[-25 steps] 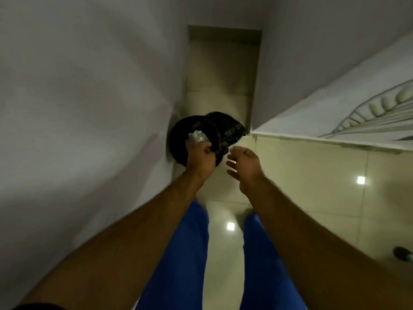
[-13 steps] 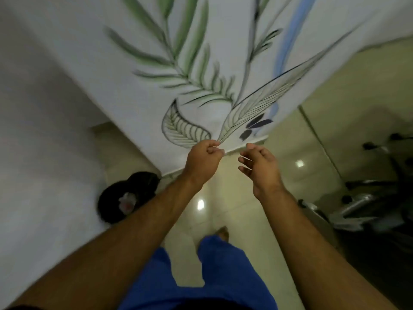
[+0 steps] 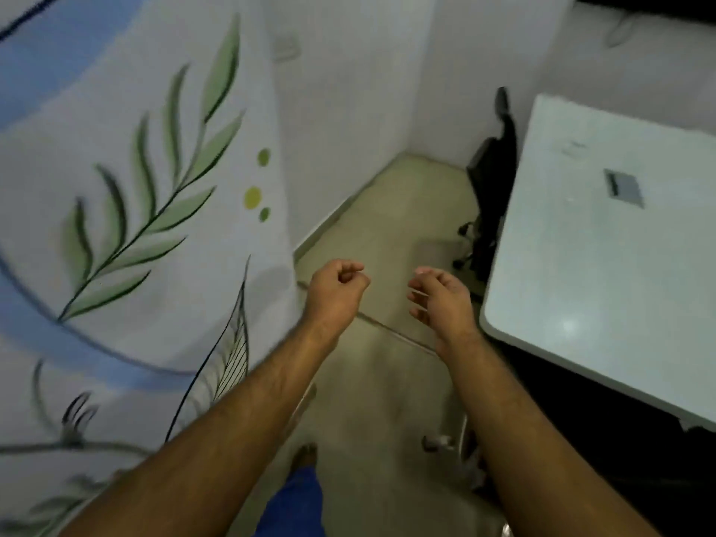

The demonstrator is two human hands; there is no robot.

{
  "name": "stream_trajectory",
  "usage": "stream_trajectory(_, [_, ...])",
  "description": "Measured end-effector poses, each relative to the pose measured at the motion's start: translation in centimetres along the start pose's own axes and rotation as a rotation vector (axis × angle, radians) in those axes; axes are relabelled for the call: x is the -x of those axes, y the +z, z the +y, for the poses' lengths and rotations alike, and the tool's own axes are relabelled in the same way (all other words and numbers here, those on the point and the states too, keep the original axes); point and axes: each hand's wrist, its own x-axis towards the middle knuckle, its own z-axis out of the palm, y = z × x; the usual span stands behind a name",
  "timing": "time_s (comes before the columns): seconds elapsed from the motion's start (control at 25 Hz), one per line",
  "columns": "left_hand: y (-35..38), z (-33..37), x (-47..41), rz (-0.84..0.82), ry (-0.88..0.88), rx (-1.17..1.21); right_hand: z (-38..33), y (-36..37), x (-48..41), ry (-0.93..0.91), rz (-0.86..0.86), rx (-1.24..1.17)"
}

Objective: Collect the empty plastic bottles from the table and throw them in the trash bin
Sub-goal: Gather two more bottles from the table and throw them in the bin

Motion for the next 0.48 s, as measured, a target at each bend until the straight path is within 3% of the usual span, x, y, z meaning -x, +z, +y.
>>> stream_trajectory(0.48, [23.1, 10.8, -31.8, -0.461, 0.120, -0.083, -12.9, -6.4, -27.4, -0.051, 0.454, -0.050])
